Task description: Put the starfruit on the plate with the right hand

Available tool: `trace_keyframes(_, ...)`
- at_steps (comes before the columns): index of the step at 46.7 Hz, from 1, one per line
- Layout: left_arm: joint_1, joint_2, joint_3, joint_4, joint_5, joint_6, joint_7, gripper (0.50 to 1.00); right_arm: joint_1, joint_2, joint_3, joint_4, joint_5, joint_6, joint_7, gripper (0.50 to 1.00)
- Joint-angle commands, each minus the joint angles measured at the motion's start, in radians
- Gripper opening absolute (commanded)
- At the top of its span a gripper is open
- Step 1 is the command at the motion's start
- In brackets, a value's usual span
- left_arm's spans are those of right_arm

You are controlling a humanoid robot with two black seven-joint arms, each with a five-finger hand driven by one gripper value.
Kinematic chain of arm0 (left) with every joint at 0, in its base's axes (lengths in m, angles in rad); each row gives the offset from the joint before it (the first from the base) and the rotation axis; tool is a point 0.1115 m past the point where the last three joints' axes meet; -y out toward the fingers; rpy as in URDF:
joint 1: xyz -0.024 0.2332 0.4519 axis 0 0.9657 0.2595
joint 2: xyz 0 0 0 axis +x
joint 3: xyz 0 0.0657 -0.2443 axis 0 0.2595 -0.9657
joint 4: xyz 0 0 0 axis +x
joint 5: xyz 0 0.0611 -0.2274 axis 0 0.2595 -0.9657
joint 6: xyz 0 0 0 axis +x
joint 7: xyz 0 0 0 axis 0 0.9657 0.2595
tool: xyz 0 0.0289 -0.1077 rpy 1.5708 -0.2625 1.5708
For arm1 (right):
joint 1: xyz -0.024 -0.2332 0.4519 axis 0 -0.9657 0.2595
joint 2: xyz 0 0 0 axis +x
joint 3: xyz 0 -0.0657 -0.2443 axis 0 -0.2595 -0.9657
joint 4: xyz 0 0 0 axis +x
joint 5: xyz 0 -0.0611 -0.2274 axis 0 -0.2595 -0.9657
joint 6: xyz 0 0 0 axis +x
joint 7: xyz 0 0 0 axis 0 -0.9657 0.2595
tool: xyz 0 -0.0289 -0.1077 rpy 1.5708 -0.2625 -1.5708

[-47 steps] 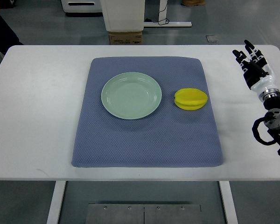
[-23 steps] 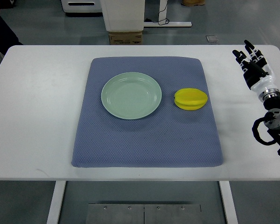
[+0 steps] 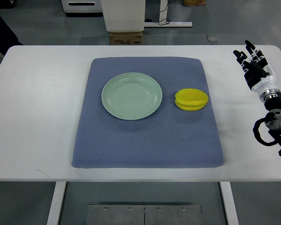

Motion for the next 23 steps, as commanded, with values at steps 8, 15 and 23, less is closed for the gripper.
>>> trace_keyframes(8,0.0,0.0,0.0,0.002,0.0,0.0,0.0,1.0,0.0,0.0,0.0,0.0,0.0,0.0,0.0,1.0)
trace_keyframes(15,0.0,0.0,0.0,0.0,0.0,0.0,0.0,1.0,0.0,0.0,0.0,0.0,0.0,0.0,0.0,1.0)
trace_keyframes(23,0.0,0.0,0.0,0.002,-0.001,0.0,0.0,1.0,0.0,0.0,0.0,0.0,0.0,0.0,0.0,1.0)
